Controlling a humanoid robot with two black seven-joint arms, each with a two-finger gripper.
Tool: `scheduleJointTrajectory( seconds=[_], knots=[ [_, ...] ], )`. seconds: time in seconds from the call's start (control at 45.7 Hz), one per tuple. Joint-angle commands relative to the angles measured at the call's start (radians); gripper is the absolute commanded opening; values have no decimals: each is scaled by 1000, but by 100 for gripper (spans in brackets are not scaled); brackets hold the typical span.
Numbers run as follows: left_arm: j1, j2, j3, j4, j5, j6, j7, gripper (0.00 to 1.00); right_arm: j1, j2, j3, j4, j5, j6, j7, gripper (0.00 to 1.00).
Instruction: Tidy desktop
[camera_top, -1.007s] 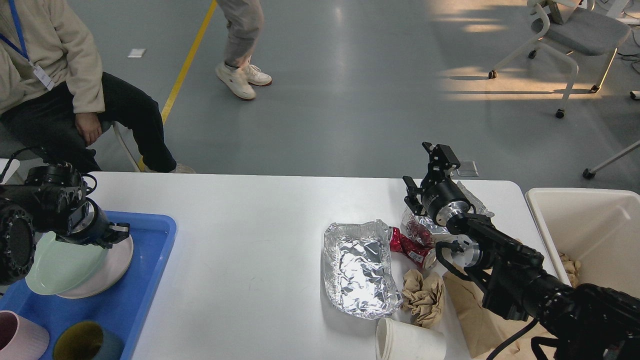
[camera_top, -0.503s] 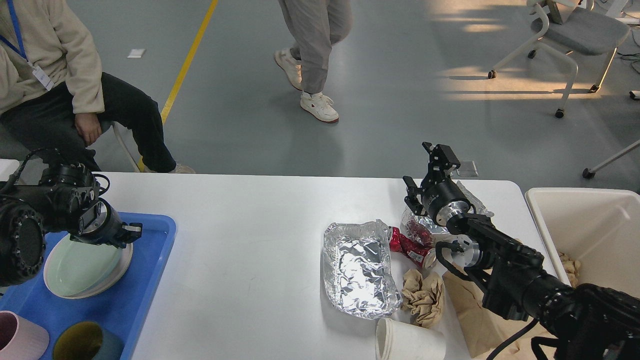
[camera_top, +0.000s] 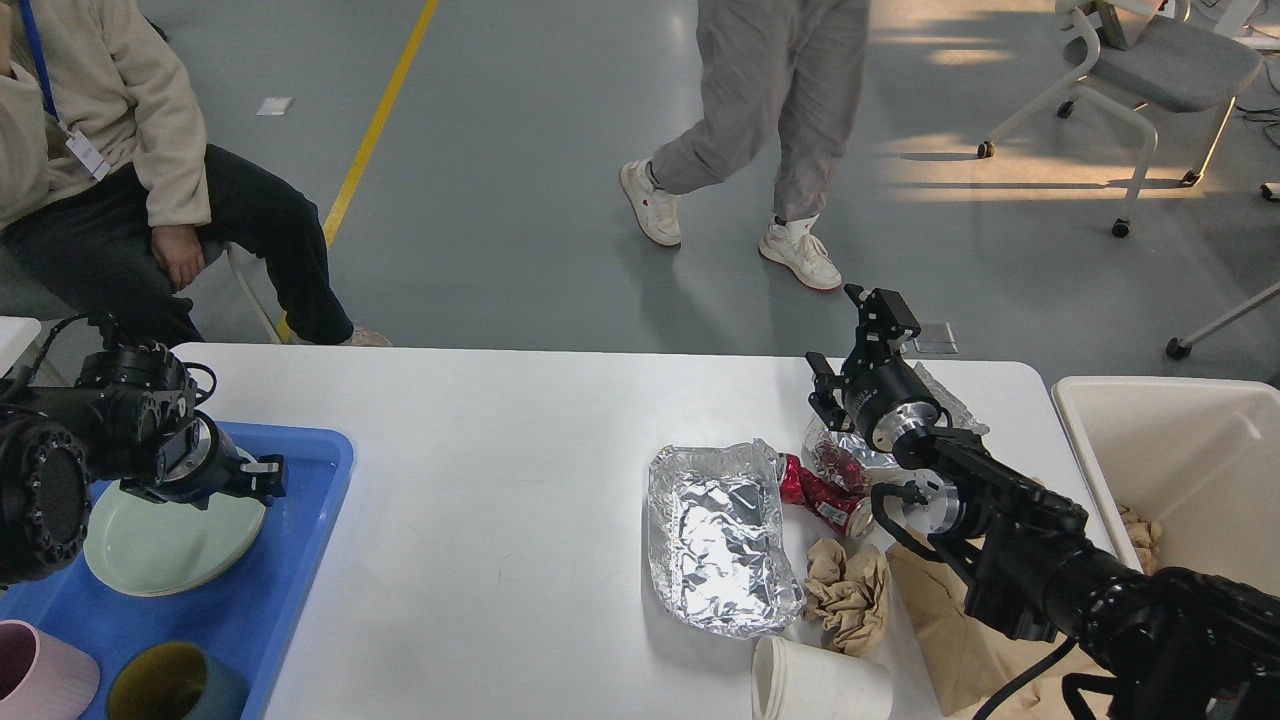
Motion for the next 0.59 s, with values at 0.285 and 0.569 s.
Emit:
scheduleJointTrajectory(
  seconds=[0.285,0.569],
  knots=[
    [-246,0,-52,-9,-5,-346,-12,96,0,0,0,0,0,0,0,100],
    [-427,3,-365,106,-13,-309,-13,96,0,0,0,0,0,0,0,100]
  ],
)
